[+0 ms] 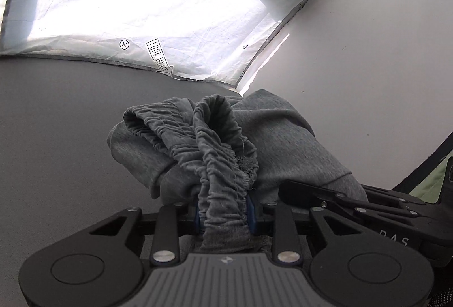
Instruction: Fold clothes
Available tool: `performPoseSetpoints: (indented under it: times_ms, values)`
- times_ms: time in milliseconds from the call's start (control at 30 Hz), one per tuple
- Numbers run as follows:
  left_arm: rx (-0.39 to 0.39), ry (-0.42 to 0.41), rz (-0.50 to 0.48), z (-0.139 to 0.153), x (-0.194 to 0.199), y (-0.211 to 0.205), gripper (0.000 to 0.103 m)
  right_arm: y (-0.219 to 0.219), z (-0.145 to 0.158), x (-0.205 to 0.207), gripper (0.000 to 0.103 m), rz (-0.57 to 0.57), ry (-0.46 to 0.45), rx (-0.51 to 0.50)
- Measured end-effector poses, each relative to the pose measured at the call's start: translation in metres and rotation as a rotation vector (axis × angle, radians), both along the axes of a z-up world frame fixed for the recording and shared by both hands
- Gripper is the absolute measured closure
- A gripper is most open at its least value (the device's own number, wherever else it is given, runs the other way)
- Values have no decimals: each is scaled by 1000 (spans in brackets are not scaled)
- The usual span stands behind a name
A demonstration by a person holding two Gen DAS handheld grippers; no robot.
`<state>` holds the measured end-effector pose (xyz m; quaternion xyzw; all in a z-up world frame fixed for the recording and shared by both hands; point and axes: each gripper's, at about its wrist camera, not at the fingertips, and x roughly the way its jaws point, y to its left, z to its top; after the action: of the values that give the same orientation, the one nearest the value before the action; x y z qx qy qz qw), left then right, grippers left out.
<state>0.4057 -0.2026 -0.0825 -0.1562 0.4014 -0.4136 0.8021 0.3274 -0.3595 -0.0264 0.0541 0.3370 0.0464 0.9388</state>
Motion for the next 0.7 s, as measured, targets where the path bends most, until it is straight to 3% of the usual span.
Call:
performPoseSetpoints:
  times_ms: [133, 300, 400, 500, 567, 600, 667, 700]
  values:
    - [-3, -7, -28, 2, 0, -89, 72, -74, -5, -15, 84, -17, -45, -24]
    - [22, 9, 9, 4, 7, -207, 72, -188, -6, -8, 85, 24, -68, -10]
    - [17, 5, 26, 18, 25, -278, 72, -260, 2, 9, 86, 64, -82, -33]
    - [27, -49, 53, 32, 40, -336, 71, -317, 9, 35, 86, 99, -109, -61]
    - [49, -87, 79, 24, 50, -365, 65, -351, 6, 53, 85, 95, -106, -108]
    - [89, -94, 97, 16, 56, -380, 61, -368, 5, 62, 82, 91, -103, -133]
    - [209, -82, 130, -3, 68, -404, 39, -392, -10, 78, 61, 46, -73, -235]
    - [282, -62, 146, -14, 74, -410, 35, -401, -20, 86, 45, 19, -71, -299]
